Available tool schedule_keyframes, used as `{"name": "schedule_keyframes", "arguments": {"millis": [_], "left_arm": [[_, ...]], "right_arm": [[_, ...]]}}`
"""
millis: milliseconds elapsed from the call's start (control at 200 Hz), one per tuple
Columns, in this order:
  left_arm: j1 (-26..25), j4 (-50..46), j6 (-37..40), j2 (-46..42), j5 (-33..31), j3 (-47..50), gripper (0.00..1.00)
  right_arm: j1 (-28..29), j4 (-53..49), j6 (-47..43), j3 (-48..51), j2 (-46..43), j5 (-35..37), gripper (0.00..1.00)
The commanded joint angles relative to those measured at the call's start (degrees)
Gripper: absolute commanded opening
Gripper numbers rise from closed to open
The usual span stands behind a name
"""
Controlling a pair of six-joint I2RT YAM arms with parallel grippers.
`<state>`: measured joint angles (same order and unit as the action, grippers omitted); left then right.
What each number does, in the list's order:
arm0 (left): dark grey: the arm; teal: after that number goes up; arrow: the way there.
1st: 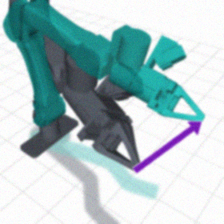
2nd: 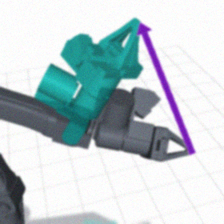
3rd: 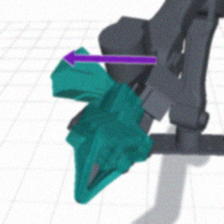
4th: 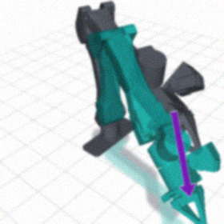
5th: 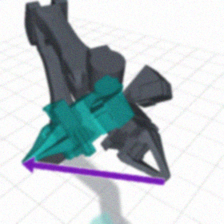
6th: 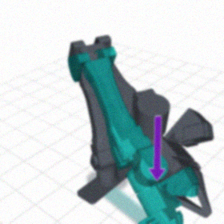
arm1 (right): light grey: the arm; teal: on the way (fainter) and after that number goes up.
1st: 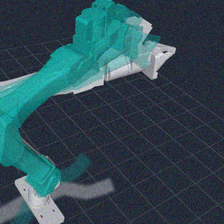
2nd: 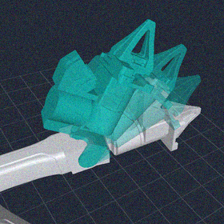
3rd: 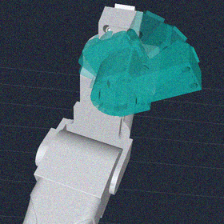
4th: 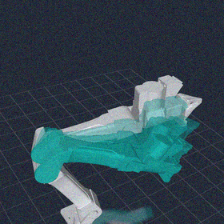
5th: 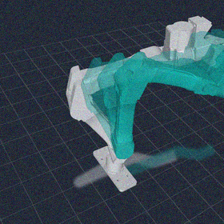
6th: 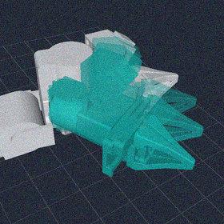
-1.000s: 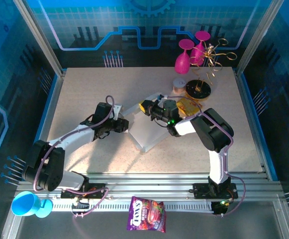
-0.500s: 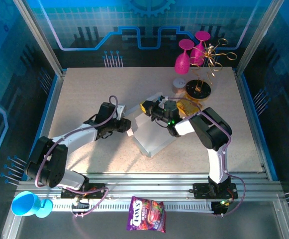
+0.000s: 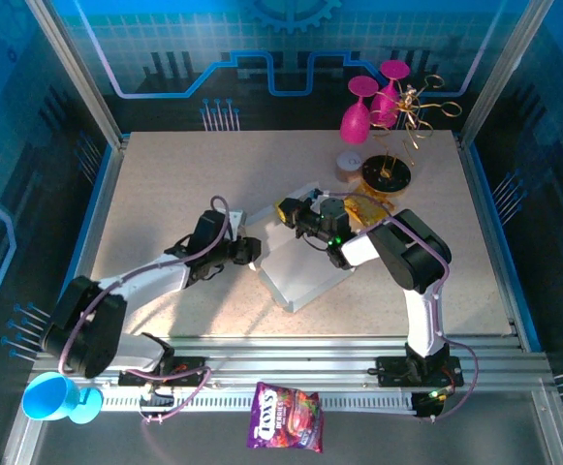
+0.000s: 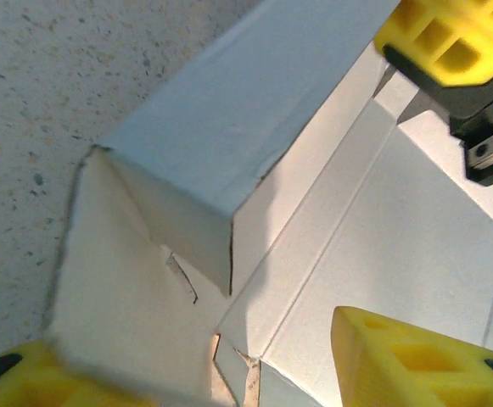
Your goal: Fold the paper box
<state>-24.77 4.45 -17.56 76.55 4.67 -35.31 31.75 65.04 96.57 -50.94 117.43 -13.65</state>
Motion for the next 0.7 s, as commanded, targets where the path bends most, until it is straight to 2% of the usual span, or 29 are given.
{"name": "schedule_keyframes", "arguments": {"millis": [0,190,250,300,375,425,520,695], "left_arm": [[-0.3,0.3,-3.35,-6.14,-1.22,1.89,0.55],[1.77,-4.97,-8.84,-19.73,-0.3,5.02,0.59],[3.97,-6.89,-11.24,-23.51,0.91,6.21,0.57],[6.72,-8.52,-13.65,-25.13,3.03,6.98,0.51],[9.35,-10.67,-15.22,-24.66,5.95,7.78,0.39],[9.39,-11.25,-15.09,-23.31,6.58,7.82,0.36],[9.31,-8.67,-15.22,-20.31,7.3,8.21,0.34],[9.22,-4.41,-14.59,-17.45,3.04,8.82,0.34]], "right_arm": [[-0.59,3.08,-0.4,2.39,-0.95,1.35,0.0],[-1.11,6.29,-0.42,2.63,-0.21,1.22,0.0],[-1.03,7.11,-0.42,2.08,-0.05,1.17,0.0],[-1.07,6.81,-0.61,1.98,-0.42,1.39,0.0],[-1.03,6.16,-0.69,1.3,-1.03,0.83,0.0],[-0.99,6.39,-0.69,1.11,-1.4,0.8,0.0],[-0.9,6.57,-0.74,1.0,-2.11,0.66,0.0],[-0.89,9.25,-0.85,1.16,-3.04,-0.18,0.0]]}}
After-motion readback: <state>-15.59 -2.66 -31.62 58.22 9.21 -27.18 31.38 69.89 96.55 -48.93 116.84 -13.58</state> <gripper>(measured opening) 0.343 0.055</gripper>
